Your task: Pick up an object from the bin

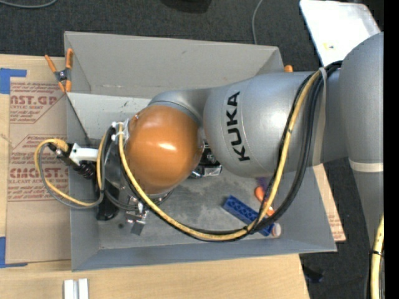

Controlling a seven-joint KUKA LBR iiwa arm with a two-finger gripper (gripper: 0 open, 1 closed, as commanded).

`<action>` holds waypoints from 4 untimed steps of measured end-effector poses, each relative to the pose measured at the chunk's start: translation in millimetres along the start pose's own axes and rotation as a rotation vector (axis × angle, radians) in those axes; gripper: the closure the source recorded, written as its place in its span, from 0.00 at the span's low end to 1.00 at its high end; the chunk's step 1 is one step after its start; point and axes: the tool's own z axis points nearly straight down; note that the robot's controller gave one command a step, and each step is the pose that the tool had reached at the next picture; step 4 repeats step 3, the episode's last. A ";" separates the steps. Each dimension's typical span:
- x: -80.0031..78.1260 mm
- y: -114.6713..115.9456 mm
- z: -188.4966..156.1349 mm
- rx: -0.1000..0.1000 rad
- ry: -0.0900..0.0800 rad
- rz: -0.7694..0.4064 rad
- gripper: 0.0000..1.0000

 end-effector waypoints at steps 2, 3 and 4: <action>2.9 26.3 -35.3 0.001 -0.004 -0.101 1.00; 2.2 11.7 -31.1 0.001 -0.005 -0.150 1.00; 2.2 11.7 -31.1 0.001 -0.005 -0.150 1.00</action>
Offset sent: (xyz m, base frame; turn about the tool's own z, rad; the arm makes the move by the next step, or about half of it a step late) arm -0.0048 -0.0306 0.0387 -0.1075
